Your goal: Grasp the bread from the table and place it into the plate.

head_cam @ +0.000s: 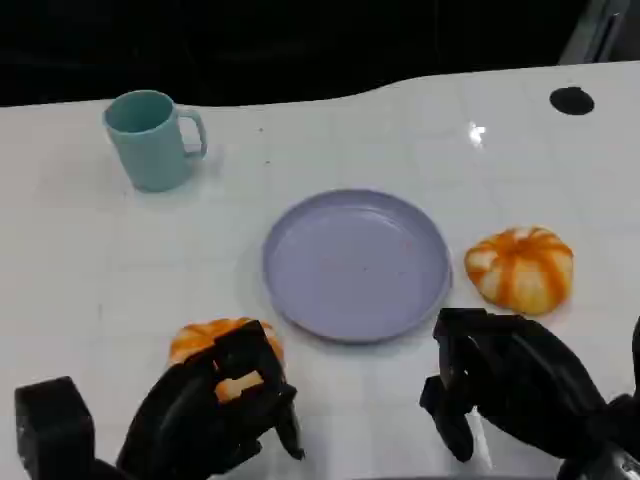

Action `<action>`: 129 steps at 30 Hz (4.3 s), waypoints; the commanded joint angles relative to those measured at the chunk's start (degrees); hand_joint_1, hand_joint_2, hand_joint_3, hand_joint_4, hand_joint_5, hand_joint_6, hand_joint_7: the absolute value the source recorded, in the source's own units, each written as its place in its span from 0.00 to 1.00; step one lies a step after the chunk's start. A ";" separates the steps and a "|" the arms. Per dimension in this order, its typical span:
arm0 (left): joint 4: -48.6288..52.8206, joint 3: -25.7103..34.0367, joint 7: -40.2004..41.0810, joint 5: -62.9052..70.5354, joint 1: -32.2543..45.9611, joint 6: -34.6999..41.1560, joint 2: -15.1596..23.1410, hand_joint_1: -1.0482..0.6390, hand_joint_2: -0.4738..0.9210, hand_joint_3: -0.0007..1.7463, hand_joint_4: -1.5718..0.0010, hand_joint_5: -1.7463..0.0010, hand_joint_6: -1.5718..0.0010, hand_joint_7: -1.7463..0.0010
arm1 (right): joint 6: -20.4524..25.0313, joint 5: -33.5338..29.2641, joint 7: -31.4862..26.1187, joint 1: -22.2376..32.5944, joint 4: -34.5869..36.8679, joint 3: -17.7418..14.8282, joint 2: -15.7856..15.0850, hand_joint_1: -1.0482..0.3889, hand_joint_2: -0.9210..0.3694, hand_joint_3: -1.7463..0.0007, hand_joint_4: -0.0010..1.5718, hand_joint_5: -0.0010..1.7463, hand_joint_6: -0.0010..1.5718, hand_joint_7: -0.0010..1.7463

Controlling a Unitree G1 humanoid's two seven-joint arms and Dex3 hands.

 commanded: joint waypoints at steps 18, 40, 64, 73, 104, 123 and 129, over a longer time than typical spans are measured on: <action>0.51 0.75 -0.77 -0.20 0.04 -0.55 0.54 0.30 1.00 0.17 0.52 0.00 0.67 0.00 | -0.60 -0.32 -0.25 -0.42 0.79 -0.33 -0.41 0.07 0.00 0.79 0.81 0.92 0.70 0.87; -6.66 3.92 9.37 26.63 -1.86 -21.93 8.67 0.18 1.00 0.11 0.71 0.59 0.69 0.89 | -0.50 -0.25 -0.42 -0.43 -0.12 0.38 -0.06 0.08 0.00 0.80 0.82 0.92 0.71 0.87; -10.21 -9.48 5.76 78.19 -13.25 -2.43 24.45 0.14 1.00 0.06 0.88 0.87 0.90 1.00 | -1.14 -0.12 -0.92 -0.37 -0.49 0.72 -0.21 0.08 0.00 0.78 0.81 0.92 0.70 0.87; 3.79 -14.71 8.18 76.70 -20.22 -0.83 22.72 0.15 1.00 0.06 0.86 0.88 0.89 1.00 | -0.83 0.39 -0.75 -0.09 -0.90 0.60 -0.39 0.08 0.00 0.79 0.82 0.92 0.70 0.87; 20.76 -17.16 34.48 72.02 -24.93 -13.18 27.50 0.49 0.98 0.25 0.51 0.00 0.61 0.01 | 0.61 1.34 -1.40 0.84 -2.84 0.20 -0.51 0.08 0.00 0.79 0.82 0.92 0.70 0.88; 14.81 -10.60 46.60 64.75 -23.50 -13.77 20.18 0.57 0.66 0.69 0.43 0.00 0.54 0.01 | 0.58 1.27 -1.10 1.07 -2.22 0.30 -1.19 0.08 0.00 0.79 0.82 0.92 0.70 0.87; 18.13 -10.82 49.18 63.71 -28.19 -16.02 17.76 0.58 0.62 0.73 0.42 0.00 0.55 0.00 | 1.07 1.40 -1.39 1.40 -2.55 0.52 -1.14 0.09 0.00 0.78 0.82 0.92 0.70 0.87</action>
